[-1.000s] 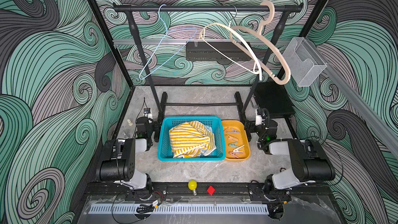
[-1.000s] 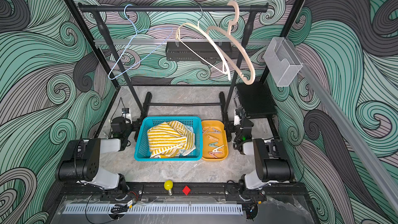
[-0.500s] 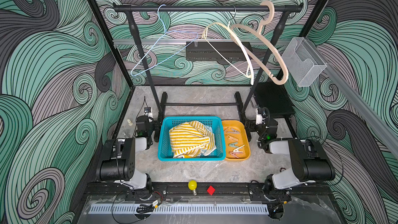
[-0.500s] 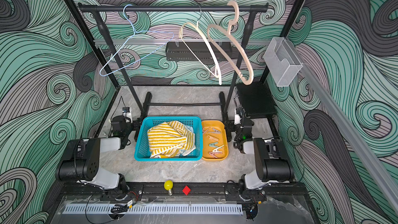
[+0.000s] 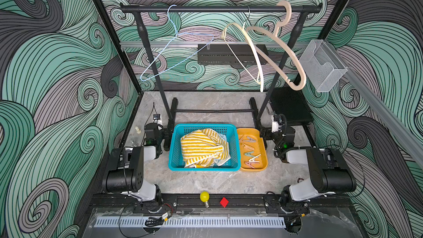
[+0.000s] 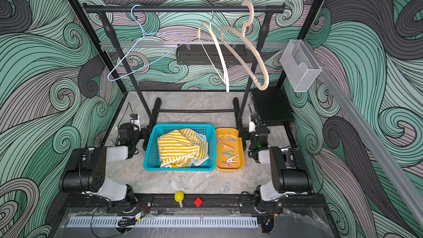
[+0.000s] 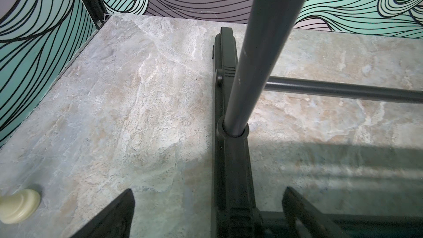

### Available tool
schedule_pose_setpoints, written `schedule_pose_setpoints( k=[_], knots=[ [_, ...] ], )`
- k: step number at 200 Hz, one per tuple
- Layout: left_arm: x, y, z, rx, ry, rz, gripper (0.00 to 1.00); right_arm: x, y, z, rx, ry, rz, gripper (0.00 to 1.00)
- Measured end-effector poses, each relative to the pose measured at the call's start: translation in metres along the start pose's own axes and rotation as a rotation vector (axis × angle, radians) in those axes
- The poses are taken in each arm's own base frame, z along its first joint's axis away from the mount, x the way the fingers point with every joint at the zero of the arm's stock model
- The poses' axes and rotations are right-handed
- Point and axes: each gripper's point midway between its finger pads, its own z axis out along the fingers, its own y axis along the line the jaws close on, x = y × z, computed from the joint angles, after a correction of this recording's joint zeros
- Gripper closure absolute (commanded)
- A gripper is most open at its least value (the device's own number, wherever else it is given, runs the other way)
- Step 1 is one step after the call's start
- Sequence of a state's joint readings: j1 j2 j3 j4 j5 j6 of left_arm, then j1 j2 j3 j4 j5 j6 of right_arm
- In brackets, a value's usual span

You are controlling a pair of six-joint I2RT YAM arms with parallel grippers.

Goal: Remove the clothespins securing towels to the hanger
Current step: Reset both arms

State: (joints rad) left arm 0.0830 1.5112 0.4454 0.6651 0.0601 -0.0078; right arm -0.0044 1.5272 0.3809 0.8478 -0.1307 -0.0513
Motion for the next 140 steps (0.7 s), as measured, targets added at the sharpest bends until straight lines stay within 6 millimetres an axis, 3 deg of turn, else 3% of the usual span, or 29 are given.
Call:
schedule_pose_setpoints(
  k=[88, 122, 140],
  knots=[
    [-0.001, -0.001, -0.003, -0.003, -0.021, 0.006, 0.01, 0.000, 0.000, 0.000, -0.001, 0.000, 0.000, 0.01],
    [0.012, 0.010, -0.006, -0.074, 0.000, -0.022, 0.01, 0.000, 0.000, 0.000, -0.001, 0.000, 0.000, 0.01],
    [-0.001, 0.013, -0.001, -0.104, -0.013, -0.022, 0.01, 0.000, 0.000, 0.000, -0.001, 0.000, 0.000, 0.01]
  ],
)
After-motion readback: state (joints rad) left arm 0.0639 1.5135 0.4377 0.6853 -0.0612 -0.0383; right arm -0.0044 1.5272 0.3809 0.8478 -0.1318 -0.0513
